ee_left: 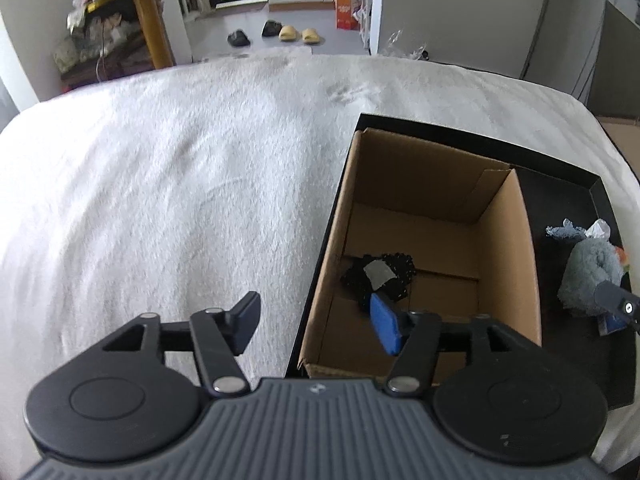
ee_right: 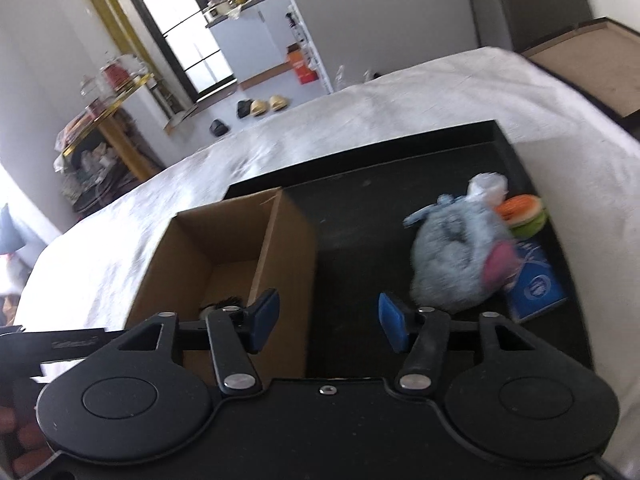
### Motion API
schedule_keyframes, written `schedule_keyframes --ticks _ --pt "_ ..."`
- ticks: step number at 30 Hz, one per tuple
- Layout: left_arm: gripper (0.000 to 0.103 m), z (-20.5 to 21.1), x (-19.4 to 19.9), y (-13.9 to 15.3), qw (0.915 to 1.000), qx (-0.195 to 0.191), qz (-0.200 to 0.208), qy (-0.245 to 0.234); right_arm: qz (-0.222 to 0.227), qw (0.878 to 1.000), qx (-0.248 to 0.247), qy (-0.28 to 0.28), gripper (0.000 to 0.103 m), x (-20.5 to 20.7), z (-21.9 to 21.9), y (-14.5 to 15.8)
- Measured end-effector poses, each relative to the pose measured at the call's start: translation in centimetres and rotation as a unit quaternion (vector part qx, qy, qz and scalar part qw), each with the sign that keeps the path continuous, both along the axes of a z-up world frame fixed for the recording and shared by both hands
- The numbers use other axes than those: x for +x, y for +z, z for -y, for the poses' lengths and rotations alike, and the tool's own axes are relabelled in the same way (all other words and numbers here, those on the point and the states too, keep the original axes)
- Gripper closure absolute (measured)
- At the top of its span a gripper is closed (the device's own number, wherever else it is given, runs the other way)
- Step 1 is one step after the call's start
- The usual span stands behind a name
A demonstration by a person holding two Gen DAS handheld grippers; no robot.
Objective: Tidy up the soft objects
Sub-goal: 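Carry the black patch into the cardboard box and open the right gripper, then grasp the grey plush mouse with the right gripper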
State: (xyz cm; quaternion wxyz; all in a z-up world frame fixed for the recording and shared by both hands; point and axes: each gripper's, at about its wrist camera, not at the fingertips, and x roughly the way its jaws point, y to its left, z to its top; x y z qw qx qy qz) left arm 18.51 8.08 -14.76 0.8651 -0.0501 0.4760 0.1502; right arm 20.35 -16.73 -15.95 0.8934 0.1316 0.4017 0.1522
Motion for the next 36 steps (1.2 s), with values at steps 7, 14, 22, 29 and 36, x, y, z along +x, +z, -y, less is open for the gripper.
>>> schedule_keyframes --ticks 7,14,22,29,36 --pt "0.036 1.8 0.9 -0.2 0.9989 0.043 -0.01 -0.013 0.024 0.998 -0.03 -0.041 0.023 0.8 1.9 -1.9" --pt "0.035 3.3 1.7 -0.3 0.9954 0.094 -0.017 -0.003 0.024 0.995 -0.06 -0.07 0.015 2.5 3.1 -4.0" --pt "0.035 4.4 3.4 -1.4 0.9924 0.115 -0.045 -0.007 0.047 0.988 -0.118 -0.088 0.008 4.2 2.6 -6.4" --pt "0.035 4.5 4.4 -2.1 0.9915 0.115 -0.06 -0.003 0.058 0.985 -0.143 -0.081 0.004 5.6 1.1 -8.2" --pt "0.035 4.8 4.5 -2.3 0.9905 0.119 -0.068 -0.008 0.077 0.969 -0.225 -0.065 0.031 5.3 -0.2 -9.3"
